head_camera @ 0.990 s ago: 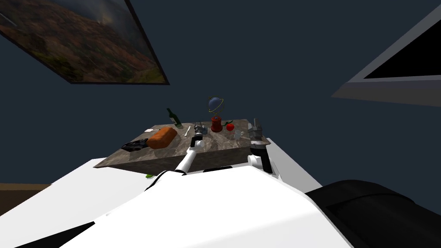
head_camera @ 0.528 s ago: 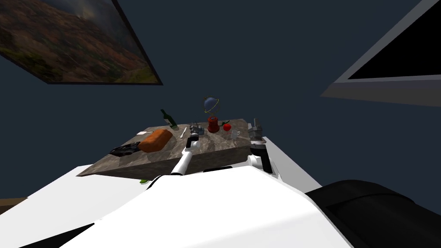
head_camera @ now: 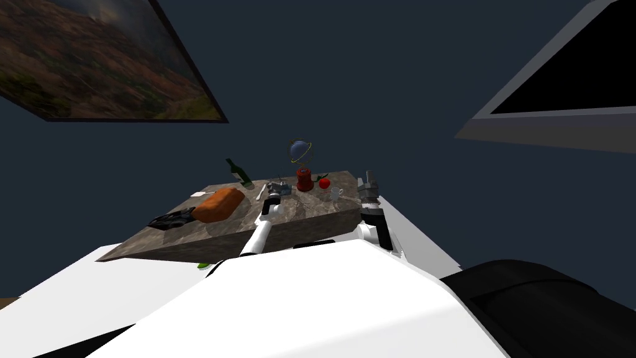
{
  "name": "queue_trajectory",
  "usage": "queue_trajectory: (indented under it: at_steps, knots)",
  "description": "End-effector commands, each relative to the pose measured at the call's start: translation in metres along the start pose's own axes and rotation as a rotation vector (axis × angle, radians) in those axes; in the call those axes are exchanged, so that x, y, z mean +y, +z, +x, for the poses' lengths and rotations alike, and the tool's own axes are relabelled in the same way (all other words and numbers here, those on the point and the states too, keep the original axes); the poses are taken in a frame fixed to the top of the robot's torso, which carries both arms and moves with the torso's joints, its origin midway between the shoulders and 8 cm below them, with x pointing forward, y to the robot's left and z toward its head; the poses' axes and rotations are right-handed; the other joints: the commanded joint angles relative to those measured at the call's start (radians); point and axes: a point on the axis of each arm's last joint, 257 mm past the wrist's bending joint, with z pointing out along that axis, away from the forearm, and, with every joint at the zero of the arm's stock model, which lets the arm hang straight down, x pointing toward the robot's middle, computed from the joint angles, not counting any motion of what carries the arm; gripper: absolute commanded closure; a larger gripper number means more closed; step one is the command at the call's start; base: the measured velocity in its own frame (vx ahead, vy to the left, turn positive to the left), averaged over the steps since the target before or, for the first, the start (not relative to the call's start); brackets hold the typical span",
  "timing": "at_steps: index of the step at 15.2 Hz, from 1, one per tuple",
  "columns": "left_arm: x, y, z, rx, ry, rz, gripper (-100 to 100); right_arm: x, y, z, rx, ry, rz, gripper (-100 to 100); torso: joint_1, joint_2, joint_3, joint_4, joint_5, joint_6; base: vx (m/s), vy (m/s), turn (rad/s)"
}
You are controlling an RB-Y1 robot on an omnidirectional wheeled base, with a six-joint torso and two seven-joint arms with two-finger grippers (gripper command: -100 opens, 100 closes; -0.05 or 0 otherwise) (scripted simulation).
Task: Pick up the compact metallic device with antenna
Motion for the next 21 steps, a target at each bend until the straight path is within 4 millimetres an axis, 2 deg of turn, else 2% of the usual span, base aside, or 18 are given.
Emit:
queue_trajectory:
  at_steps: [1,4,6,7,8,9,10,11,14,15,16,17,18,21]
  knots:
    - [0.0,0.0,0.0,0.0,0.0,0.0,100,0.0,0.0,0.0,0.0,0.0,0.0,0,0.0,0.0,0.0,0.0,0.0,0.0,0.0,0.0,0.0]
    - [0.0,0.0,0.0,0.0,0.0,0.0,100,0.0,0.0,0.0,0.0,0.0,0.0,0,0.001,0.0,0.0,0.0,0.0,0.0,0.0,0.0,0.0]
    - [0.019,0.001,0.02,0.021,-0.01,-0.016,100,0.0,0.0,0.0,0.0,0.0,0.0,0,0.001,-0.001,0.0,0.0,0.0,0.0,0.009,-0.001,0.024]
    - [0.019,0.001,0.02,0.02,-0.012,-0.015,100,0.0,0.0,0.0,0.0,0.0,0.0,0,0.001,-0.001,-0.001,0.0,0.0,0.0,0.014,0.015,0.06]
    - [0.031,0.001,0.03,0.031,-0.015,-0.025,100,0.0,0.0,0.0,0.0,0.0,0.0,0,0.001,-0.001,-0.001,0.0,0.0,0.0,0.008,0.037,0.113]
    - [0.031,0.001,0.03,0.03,-0.019,-0.024,100,0.0,0.0,0.0,0.0,0.0,0.0,0,0.003,-0.001,-0.001,0.0,0.001,0.0,0.013,0.051,0.093]
    - [0.042,0.001,0.04,0.041,-0.021,-0.034,100,0.0,0.0,0.0,0.0,0.0,0.0,0,0.004,-0.002,-0.001,0.0,0.001,0.0,0.008,0.058,0.095]
    - [0.042,0.001,0.039,0.039,-0.024,-0.033,100,0.0,0.0,0.0,0.0,0.0,0.0,0,0.005,-0.001,-0.001,0.0,0.001,0.0,-0.001,0.058,0.085]
    - [0.064,0.0,0.057,0.056,-0.027,-0.051,100,0.0,0.0,0.0,0.0,0.0,0.0,0,0.005,0.0,0.0,0.0,0.001,0.0,-0.012,0.061,0.099]
    - [0.064,0.0,0.057,0.054,-0.03,-0.05,100,0.0,0.0,0.0,0.0,0.0,0.0,0,0.005,0.0,0.0,0.0,0.001,0.0,-0.018,0.048,0.082]
    - [0.074,-0.001,0.066,0.062,-0.029,-0.059,100,0.0,0.0,0.0,0.0,0.0,0.0,0,0.005,0.0,0.0,0.0,0.001,0.0,-0.014,0.05,0.088]
    - [0.074,-0.001,0.065,0.06,-0.031,-0.058,100,0.0,0.0,0.0,0.0,0.0,0.0,0,0.005,0.0,0.0,0.0,0.001,0.0,-0.01,0.049,0.077]
    - [0.084,-0.003,0.074,0.067,-0.028,-0.067,100,0.0,0.0,0.0,0.0,0.0,0.0,0,0.005,0.0,0.0,0.0,0.001,0.0,-0.007,0.053,0.114]
    - [0.094,-0.004,0.081,0.07,-0.028,-0.075,100,0.0,0.0,0.0,0.0,0.0,0.0,0,0.005,0.0,0.0,0.0,0.001,0.0,-0.009,0.05,0.089]
